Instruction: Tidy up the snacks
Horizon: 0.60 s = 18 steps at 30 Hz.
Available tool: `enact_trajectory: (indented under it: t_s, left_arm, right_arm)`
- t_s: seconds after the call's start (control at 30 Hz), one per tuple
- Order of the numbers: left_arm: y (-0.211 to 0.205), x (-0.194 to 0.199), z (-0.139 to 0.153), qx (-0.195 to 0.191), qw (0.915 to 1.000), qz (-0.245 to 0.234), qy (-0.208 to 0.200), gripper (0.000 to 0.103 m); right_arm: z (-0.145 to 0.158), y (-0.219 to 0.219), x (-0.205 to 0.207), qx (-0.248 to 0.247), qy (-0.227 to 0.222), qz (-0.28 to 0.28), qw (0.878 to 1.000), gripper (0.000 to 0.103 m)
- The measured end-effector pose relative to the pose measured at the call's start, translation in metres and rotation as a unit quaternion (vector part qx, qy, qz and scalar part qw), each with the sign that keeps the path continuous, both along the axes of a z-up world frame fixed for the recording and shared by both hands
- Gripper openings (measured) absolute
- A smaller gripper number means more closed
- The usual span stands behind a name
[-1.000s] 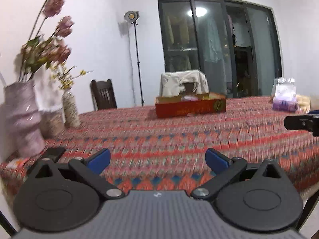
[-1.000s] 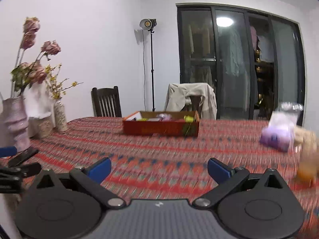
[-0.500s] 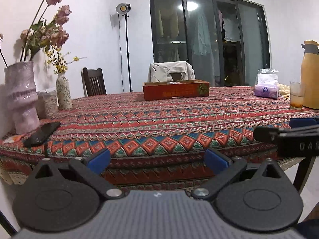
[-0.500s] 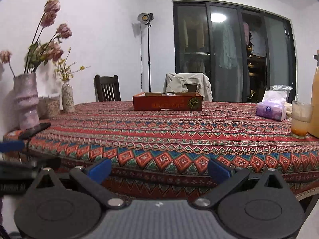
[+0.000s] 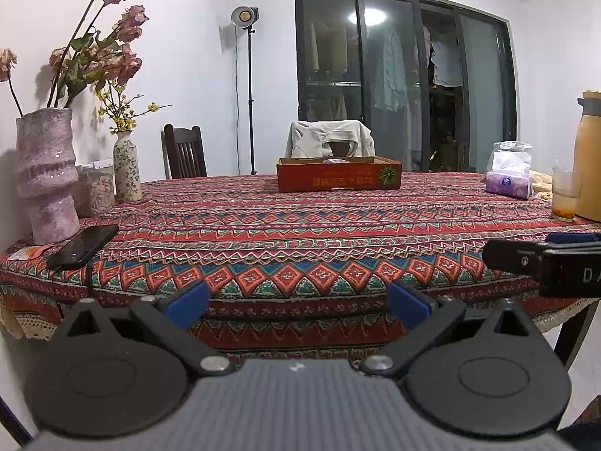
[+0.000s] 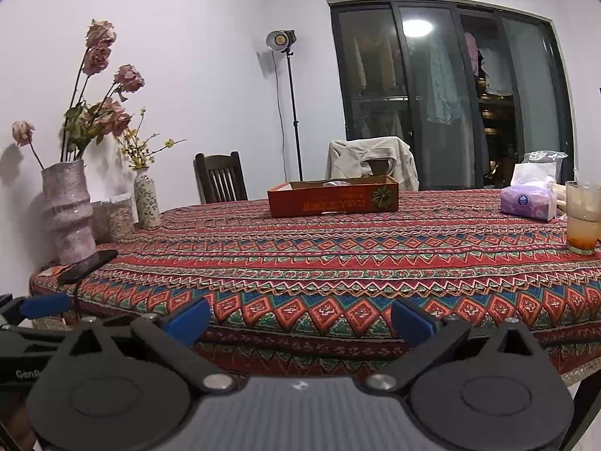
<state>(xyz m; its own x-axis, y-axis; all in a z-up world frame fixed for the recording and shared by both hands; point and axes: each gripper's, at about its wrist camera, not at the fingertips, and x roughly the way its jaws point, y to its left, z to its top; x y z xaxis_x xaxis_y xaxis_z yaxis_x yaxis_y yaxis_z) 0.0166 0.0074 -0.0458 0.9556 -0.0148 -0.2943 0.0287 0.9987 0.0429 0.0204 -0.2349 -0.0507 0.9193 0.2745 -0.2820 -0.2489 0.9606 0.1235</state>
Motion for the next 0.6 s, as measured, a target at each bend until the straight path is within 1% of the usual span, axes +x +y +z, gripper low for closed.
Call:
enact_trajectory:
  t_s: [0.6]
  left_arm:
    - [0.0,-0.0001,-0.0002,0.001,1.0,0.0,0.0,0.103]
  right_arm:
    - [-0.0003,-0.0001,0.0024,0.001,0.0,-0.004,1.0,0.103]
